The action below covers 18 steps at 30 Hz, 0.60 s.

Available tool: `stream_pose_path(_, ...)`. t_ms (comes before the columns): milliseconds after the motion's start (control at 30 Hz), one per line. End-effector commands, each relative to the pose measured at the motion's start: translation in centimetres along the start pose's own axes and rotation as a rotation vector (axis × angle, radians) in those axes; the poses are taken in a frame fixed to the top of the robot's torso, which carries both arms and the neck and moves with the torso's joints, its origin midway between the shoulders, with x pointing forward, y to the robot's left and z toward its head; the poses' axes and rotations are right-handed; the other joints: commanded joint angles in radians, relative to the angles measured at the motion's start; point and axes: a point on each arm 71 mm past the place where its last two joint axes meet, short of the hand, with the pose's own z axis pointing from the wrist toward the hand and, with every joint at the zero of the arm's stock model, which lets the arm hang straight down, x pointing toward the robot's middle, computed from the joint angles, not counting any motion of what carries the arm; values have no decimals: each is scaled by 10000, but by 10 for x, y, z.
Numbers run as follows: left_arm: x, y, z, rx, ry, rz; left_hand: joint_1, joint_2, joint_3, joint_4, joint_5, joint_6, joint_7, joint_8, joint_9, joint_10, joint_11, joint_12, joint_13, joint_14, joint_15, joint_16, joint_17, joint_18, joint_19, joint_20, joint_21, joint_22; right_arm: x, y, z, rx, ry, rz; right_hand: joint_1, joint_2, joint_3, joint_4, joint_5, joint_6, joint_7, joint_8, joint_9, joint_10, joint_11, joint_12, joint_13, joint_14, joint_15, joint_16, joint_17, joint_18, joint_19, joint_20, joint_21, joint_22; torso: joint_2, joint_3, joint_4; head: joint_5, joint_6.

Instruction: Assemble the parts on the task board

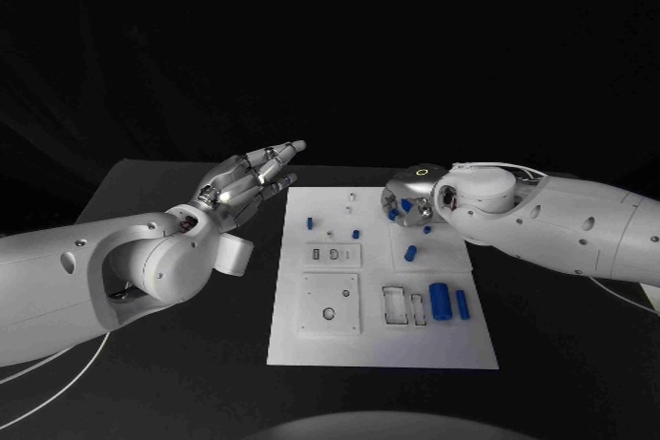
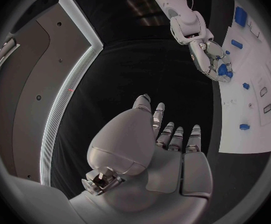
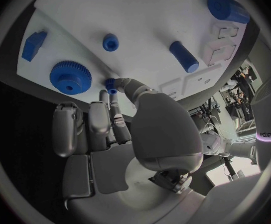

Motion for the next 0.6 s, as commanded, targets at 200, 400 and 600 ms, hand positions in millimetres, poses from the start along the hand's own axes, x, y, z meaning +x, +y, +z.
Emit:
stream_pose_path(200,3,1,1,-134,286,-67,166,14,88,-27,125,-31,17,43,11,-14,92,86,14,26,63,60,16,79,23,64,48,15,3,-3,0,153,211,-36,45,-49,117,-32,-5,-207,-103,-216,-26,1,131,-181,-35,-173,42,-153,-227,13,-187,35,-128,206,-19,-8,8,3,-50)
stream_pose_path(400,4,1,2,-184,331,-83,202,18,110,-23,154,-27,27,49,12,-16,103,102,15,38,90,82,23,81,42,93,63,23,4,-4,0,71,115,113,119,104,40,-106,-96,438,77,177,398,700,-49,-13,68,-152,-61,-178,-228,8,-137,-19,-131,283,-27,-10,17,-17,-94)
stream_pose_path(600,4,2,3,-229,365,-95,250,36,146,-13,193,-9,40,63,14,-10,120,129,18,57,125,117,32,84,66,134,81,33,3,-3,0,-62,-162,215,202,252,-131,-181,-144,921,209,637,1011,1453,-325,97,134,-133,-271,-252,-314,-6,-75,-218,-135,353,-35,-8,29,-32,-123)
